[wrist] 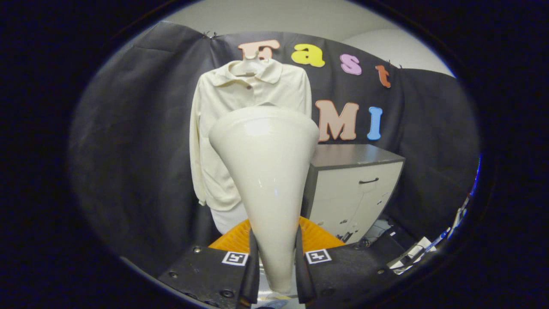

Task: Iron the clothes twice with a garment steamer, once on the left side and once on the right side.

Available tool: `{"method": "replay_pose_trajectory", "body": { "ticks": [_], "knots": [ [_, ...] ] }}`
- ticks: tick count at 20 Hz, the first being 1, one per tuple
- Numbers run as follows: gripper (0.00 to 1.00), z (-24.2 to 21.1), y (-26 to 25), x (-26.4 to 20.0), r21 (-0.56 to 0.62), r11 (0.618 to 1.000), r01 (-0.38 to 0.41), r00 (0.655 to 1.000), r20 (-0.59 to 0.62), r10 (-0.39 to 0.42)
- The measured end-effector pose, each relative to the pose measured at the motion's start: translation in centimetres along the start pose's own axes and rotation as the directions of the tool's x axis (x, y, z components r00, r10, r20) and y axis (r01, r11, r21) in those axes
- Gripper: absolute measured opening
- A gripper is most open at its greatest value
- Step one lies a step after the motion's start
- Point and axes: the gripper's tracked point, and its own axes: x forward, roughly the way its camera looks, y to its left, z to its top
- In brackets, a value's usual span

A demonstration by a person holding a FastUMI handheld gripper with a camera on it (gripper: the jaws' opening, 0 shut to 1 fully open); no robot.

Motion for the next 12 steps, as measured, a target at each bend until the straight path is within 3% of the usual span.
{"method": "replay_pose_trajectory", "body": {
  "ticks": [5,12],
  "knots": [
    [0.34,3.3,-2.1,-1.6,0.055,0.998,-0.005,0.996,0.093,0.000],
    [0.34,3.6,-6.0,0.0,0.016,0.999,0.039,0.992,0.116,-0.041]
  ]
}}
